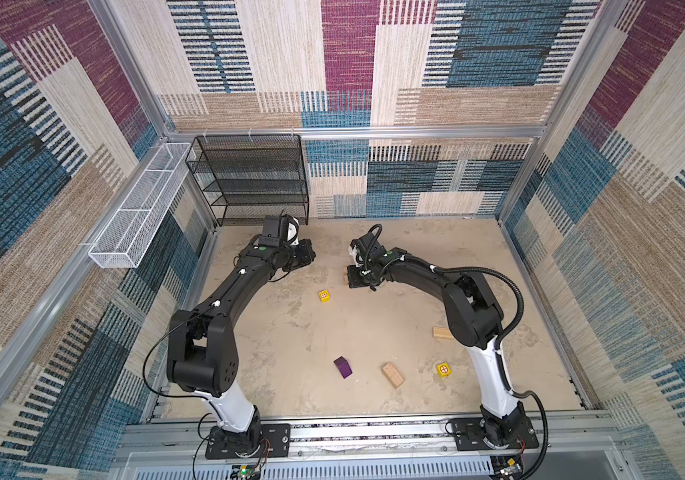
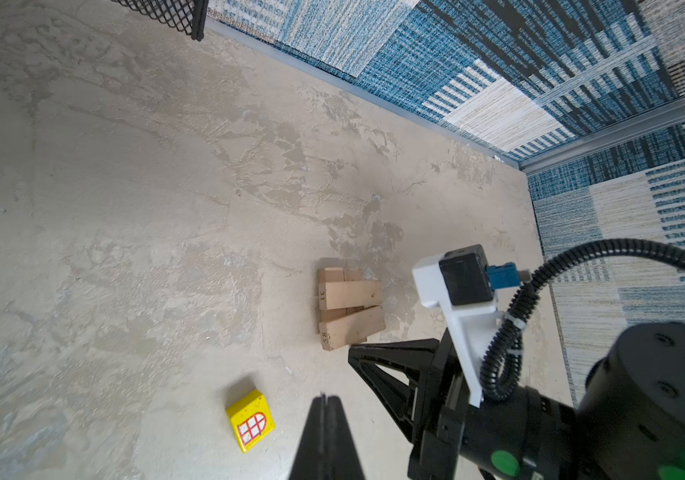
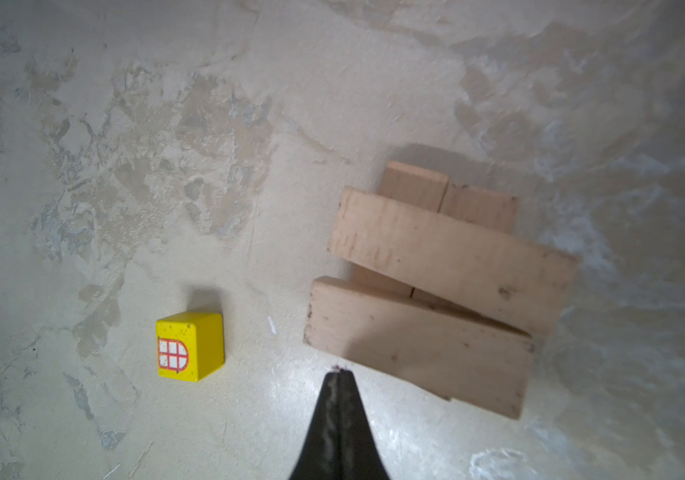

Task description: Build the wood block tower

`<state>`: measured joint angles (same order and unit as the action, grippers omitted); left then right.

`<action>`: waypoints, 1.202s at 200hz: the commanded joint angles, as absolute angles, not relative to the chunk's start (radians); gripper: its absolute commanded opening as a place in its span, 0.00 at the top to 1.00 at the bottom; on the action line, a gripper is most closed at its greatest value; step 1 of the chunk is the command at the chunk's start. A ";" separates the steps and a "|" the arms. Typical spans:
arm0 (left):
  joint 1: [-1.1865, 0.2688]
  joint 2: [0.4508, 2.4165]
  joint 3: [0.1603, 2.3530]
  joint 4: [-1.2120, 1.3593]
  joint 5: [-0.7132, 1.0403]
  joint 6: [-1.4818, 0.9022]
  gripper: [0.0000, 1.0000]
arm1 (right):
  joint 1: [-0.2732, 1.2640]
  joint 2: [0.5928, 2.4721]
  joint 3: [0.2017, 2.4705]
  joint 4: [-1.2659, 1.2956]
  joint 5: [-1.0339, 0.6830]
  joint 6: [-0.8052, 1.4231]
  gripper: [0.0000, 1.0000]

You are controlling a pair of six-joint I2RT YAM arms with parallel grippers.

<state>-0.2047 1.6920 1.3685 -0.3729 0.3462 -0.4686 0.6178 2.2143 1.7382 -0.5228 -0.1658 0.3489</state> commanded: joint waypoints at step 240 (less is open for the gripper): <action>-0.189 1.686 1.363 -0.369 0.353 -0.454 0.98 | 0.618 2.239 1.773 -0.564 -0.110 0.351 1.00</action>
<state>-0.1917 1.6878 1.3640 -0.3729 0.3466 -0.4686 0.6174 2.2349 1.7668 -0.5571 -0.1432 0.3492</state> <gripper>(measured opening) 0.051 0.048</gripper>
